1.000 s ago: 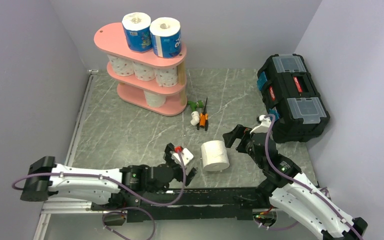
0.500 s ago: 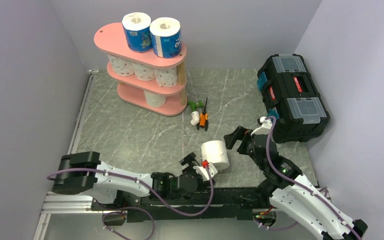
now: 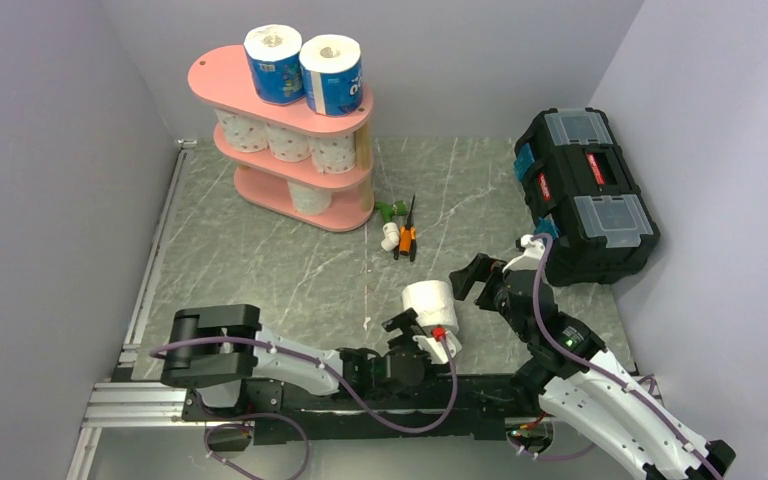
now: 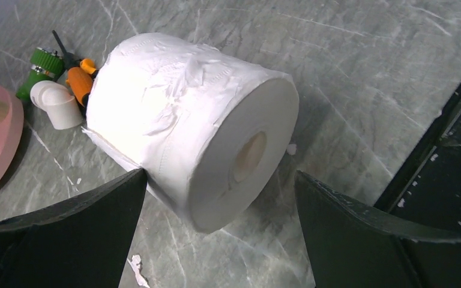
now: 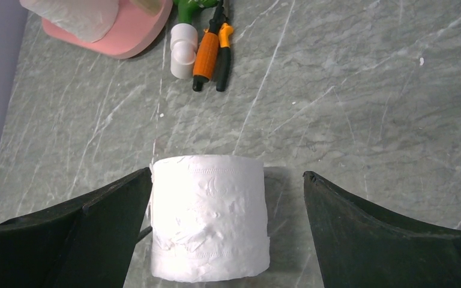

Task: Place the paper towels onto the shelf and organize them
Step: Move the paper towel to the center of the board.

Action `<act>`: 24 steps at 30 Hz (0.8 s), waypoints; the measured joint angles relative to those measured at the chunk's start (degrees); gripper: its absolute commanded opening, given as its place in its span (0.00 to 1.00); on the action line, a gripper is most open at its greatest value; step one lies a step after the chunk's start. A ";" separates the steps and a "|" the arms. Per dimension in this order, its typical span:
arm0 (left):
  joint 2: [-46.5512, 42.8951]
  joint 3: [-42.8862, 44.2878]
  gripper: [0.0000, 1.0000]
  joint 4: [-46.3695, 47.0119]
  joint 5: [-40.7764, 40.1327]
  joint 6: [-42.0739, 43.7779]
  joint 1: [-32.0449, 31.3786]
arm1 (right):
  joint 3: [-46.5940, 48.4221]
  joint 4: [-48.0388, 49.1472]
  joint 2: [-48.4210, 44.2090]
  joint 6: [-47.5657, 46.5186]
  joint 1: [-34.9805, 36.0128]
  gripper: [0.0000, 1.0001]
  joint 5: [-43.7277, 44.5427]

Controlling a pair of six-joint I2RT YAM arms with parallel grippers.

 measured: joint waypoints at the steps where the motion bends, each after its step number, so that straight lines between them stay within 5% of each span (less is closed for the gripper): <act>1: 0.70 0.42 0.99 0.13 -0.24 0.04 0.20 | 0.00 -0.17 -0.28 -0.02 0.02 1.00 0.09; 14: 6.80 3.74 0.96 3.58 -6.64 1.31 2.56 | 0.00 -0.46 -1.20 -0.22 0.02 1.00 0.57; 24: 2.67 -0.28 0.98 2.47 -10.12 -4.52 5.27 | 0.00 -0.46 -0.72 -0.63 0.02 1.00 0.63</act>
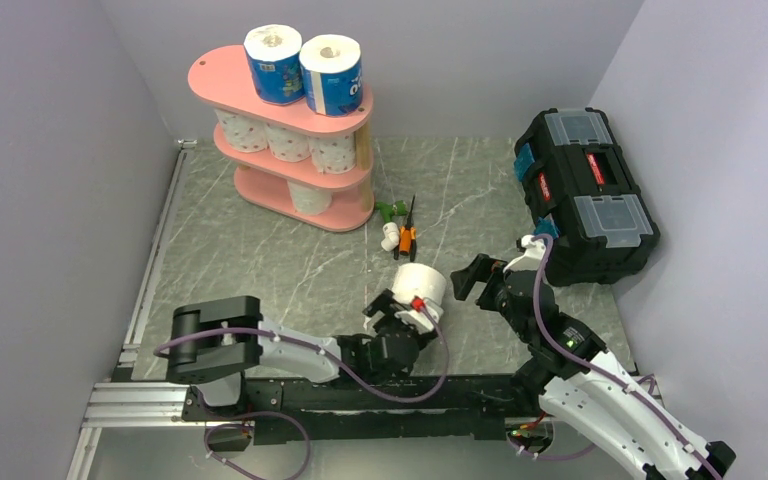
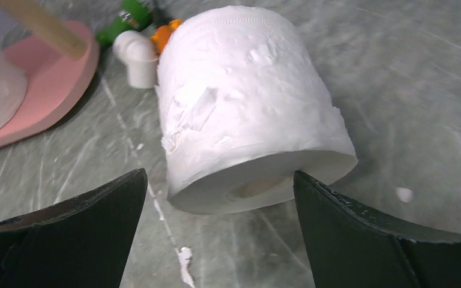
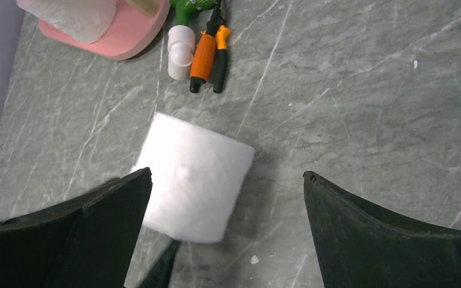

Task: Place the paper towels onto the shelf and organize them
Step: Move the paper towel to the center of the board.

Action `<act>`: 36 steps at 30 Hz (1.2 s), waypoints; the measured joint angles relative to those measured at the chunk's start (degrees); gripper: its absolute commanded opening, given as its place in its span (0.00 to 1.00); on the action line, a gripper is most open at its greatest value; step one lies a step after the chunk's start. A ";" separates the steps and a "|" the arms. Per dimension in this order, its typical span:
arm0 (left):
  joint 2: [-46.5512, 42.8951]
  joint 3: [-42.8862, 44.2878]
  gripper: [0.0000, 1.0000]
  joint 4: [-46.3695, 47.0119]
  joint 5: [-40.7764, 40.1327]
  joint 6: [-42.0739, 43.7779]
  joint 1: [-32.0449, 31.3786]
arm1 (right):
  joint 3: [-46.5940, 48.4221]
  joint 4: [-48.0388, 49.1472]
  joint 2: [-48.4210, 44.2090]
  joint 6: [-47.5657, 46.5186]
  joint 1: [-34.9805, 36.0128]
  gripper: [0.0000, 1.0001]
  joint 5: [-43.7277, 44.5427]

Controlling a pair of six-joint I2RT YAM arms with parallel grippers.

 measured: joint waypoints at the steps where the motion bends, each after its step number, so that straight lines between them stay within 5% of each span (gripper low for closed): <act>1: -1.09 -0.72 0.99 -0.81 -0.42 -1.11 0.90 | 0.00 0.00 0.15 -0.02 0.00 1.00 0.00; 11: -12.17 -7.43 0.99 -6.08 -0.17 -9.33 3.74 | 0.00 0.02 0.70 -0.07 0.00 1.00 0.00; 22: -38.75 -19.39 0.99 -11.04 5.95 -21.00 5.81 | 0.00 0.28 0.68 -0.04 0.00 1.00 -0.15; 36: -22.49 -29.59 0.99 11.17 11.52 -10.58 7.23 | 0.00 0.20 -0.20 0.00 0.00 1.00 -0.35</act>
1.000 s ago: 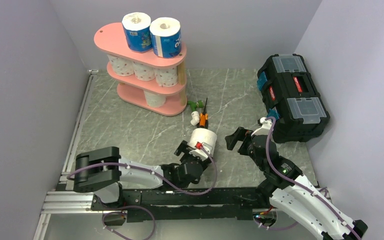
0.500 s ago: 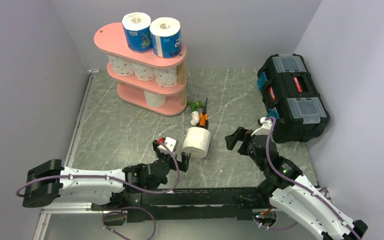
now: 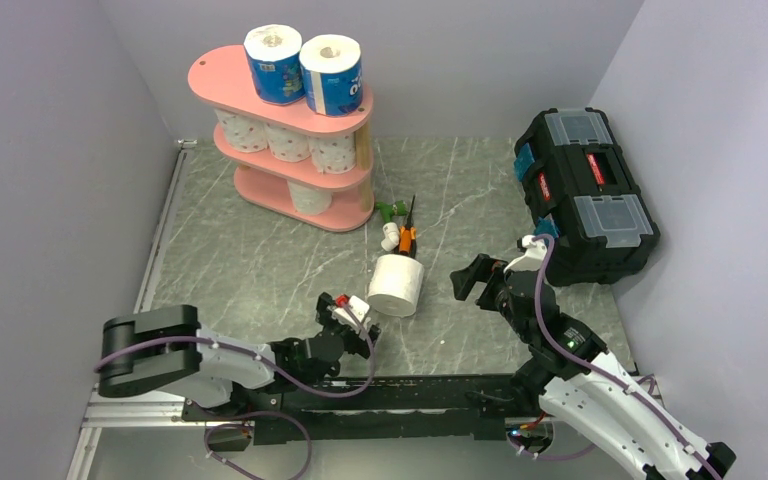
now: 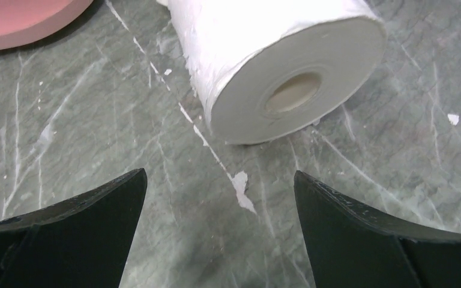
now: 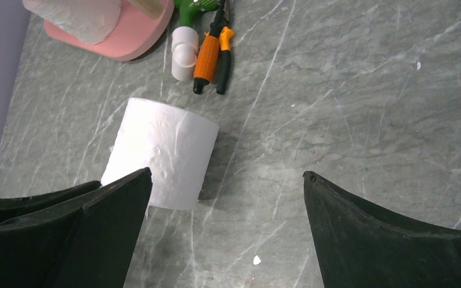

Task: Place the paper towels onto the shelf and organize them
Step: Move the paper towel to the center of the board.

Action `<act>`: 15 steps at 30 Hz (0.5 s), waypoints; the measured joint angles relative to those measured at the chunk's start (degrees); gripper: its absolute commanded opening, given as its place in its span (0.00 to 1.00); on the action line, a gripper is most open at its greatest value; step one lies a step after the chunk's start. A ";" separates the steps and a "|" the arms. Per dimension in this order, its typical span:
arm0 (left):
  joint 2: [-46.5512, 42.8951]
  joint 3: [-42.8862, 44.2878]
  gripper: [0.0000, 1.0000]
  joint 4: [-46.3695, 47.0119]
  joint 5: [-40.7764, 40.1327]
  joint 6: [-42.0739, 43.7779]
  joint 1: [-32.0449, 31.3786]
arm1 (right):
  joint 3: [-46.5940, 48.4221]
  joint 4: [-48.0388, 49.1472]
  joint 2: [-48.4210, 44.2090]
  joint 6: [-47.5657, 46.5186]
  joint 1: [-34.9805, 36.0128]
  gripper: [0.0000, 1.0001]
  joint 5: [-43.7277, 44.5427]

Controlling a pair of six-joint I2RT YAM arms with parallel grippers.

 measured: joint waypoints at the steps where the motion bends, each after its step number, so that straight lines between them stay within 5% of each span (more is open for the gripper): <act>1: 1.40 0.02 0.99 2.36 -0.20 0.92 0.15 | 0.00 -0.02 -0.02 0.00 0.00 1.00 0.00; 15: 11.02 2.23 0.99 18.10 -2.45 6.05 0.63 | 0.00 -0.39 -0.07 -0.02 0.00 1.00 0.07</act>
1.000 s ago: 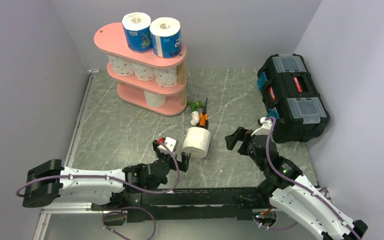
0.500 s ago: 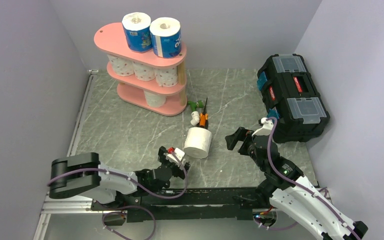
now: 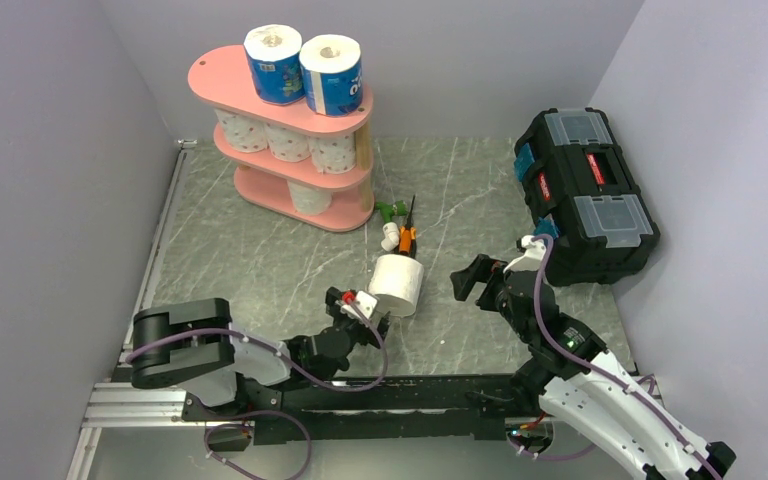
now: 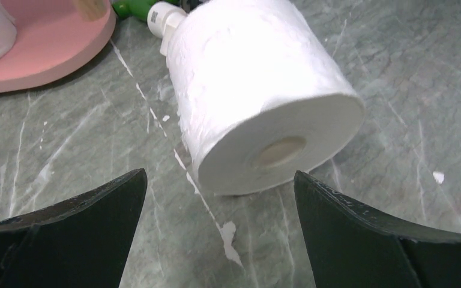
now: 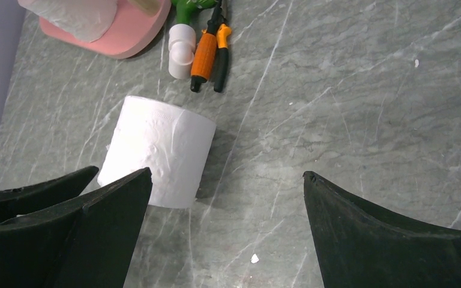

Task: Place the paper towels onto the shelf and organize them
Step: Move the paper towel to the center of the board, then pick up the paper towel from the center of the board.

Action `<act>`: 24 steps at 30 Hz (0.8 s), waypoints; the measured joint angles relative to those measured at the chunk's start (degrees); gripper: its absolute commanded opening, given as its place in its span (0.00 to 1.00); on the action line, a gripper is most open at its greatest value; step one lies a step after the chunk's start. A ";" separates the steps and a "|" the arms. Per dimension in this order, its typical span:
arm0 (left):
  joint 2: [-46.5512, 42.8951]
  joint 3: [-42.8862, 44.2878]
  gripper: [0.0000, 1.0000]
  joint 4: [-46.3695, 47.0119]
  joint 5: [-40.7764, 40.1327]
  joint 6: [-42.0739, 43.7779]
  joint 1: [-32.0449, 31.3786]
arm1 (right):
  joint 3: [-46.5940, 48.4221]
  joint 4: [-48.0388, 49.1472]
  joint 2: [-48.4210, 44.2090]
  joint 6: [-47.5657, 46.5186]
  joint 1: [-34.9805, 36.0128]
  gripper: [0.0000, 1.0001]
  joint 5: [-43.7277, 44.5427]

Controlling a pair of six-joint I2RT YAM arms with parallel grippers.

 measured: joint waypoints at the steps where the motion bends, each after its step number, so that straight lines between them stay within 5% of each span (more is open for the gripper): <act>1: 0.22 0.63 0.99 -0.04 -0.02 0.07 0.22 | 0.00 0.00 0.17 0.00 0.00 1.00 0.02; 24: 8.76 5.35 0.81 3.78 2.93 1.60 5.05 | 0.00 0.00 2.27 -0.48 0.00 1.00 0.02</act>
